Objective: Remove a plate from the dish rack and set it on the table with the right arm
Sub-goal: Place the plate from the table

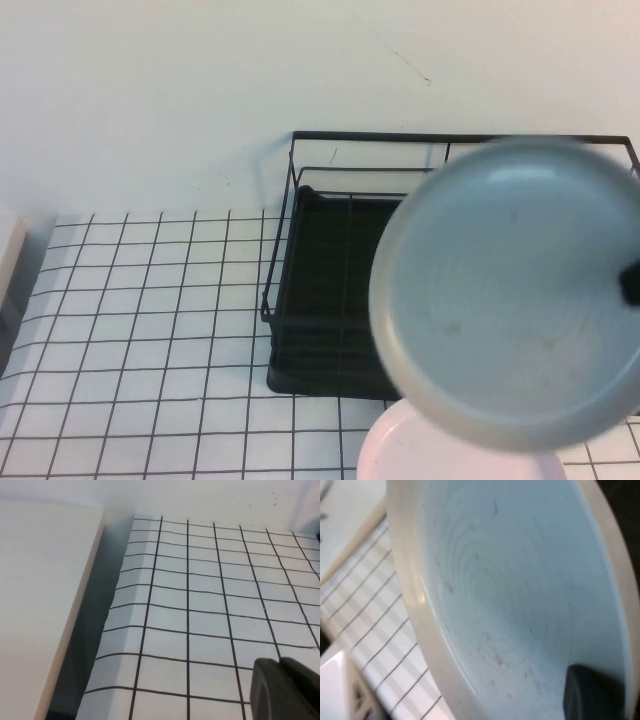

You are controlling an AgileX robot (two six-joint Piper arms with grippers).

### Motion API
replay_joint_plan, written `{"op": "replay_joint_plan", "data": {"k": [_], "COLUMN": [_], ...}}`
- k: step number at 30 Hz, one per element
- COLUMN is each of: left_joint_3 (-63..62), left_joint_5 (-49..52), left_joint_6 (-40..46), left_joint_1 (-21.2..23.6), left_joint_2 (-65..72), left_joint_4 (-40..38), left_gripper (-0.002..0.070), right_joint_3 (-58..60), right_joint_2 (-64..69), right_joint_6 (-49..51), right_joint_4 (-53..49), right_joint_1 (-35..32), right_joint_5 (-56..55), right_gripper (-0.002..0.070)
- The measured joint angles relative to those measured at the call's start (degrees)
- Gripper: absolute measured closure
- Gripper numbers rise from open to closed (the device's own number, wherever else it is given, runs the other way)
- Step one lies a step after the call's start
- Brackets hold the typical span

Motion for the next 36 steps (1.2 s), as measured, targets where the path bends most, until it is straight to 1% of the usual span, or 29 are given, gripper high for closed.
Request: {"op": "replay_joint_plan", "data": {"k": [2,6,12,20,31,36], "left_joint_3": [0.0,0.0,0.0,0.0,0.0,0.0], "left_joint_5": [0.0,0.0,0.0,0.0,0.0,0.0], "left_joint_6": [0.0,0.0,0.0,0.0,0.0,0.0], "left_joint_1": [0.0,0.0,0.0,0.0,0.0,0.0], "left_joint_2": [0.0,0.0,0.0,0.0,0.0,0.0], "left_joint_4": [0.0,0.0,0.0,0.0,0.0,0.0], "left_gripper": [0.0678,0.0678,0.0678,0.0678,0.0678,0.0678], "right_joint_3": [6.78,17.98,26.97,28.38,28.38,28.38], "right_joint_2": [-0.97,-1.36,-1.36,1.03,10.7,14.8], "right_joint_6": [-3.0,-6.68,-11.72,-15.89,-23.75,-25.78], "right_joint_4": [2.32,2.34,3.27,5.49,11.25,13.46], "right_joint_1": [0.0,0.0,0.0,0.0,0.0,0.0], "right_joint_5": [0.0,-1.03,-9.85,-12.44,-14.88,-15.25], "right_gripper": [0.0589,0.0589,0.0589,0.0589,0.0589,0.0589]}}
